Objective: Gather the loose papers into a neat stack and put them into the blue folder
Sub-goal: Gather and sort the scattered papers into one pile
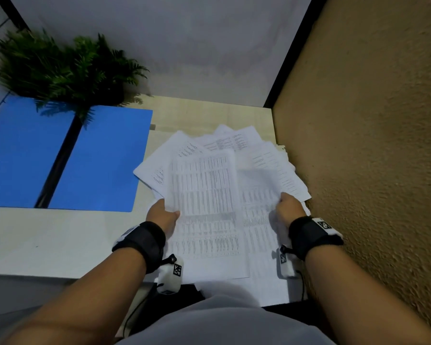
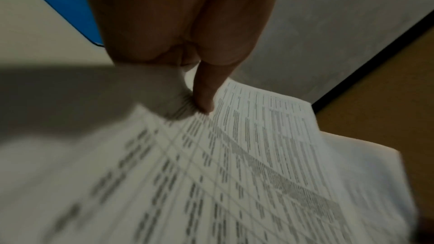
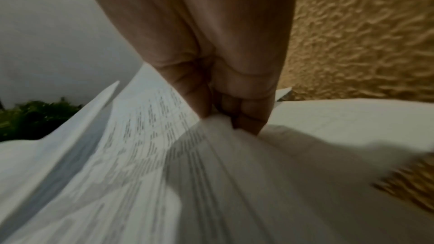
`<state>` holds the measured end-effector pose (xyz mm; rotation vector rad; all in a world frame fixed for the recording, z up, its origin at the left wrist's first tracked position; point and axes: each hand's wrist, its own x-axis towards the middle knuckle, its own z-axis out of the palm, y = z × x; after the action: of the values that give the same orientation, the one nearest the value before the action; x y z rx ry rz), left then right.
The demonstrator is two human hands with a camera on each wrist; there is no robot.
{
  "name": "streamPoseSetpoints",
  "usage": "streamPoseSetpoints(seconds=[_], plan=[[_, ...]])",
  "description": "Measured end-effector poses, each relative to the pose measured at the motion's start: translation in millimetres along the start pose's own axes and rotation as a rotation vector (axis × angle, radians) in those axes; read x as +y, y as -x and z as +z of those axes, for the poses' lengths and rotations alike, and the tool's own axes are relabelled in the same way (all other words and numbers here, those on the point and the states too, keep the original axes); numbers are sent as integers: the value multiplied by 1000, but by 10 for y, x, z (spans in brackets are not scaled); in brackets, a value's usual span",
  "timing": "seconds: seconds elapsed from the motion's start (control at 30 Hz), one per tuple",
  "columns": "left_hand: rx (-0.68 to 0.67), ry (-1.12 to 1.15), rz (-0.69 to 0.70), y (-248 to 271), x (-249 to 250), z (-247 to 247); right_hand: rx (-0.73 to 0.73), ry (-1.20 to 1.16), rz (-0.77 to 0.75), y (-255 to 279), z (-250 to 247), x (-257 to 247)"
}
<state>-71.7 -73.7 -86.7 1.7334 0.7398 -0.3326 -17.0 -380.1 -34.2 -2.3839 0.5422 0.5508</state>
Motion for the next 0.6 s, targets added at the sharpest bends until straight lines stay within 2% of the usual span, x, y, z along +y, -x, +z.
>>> streamPoseSetpoints(seconds=[0.13,0.2,0.27,0.33,0.43,0.53,0.6], plan=[[-100,-2,-72,64,-2,169,-31,-96,-36,49,204,-189],[-68,33,-84,32,-38,269,-4,-126,10,74,350,-236],[-43,-24,-114,126,76,338,39,-150,73,114,430,-283],[-88,-122,-160,172,114,399,65,-212,148,132,491,-300],[-127,-151,-147,205,93,463,79,-287,225,128,519,-324],[-133,-135,-106,231,50,470,25,-337,211,114,611,-369],[-45,-138,-54,224,63,436,46,-402,185,99,682,-385]])
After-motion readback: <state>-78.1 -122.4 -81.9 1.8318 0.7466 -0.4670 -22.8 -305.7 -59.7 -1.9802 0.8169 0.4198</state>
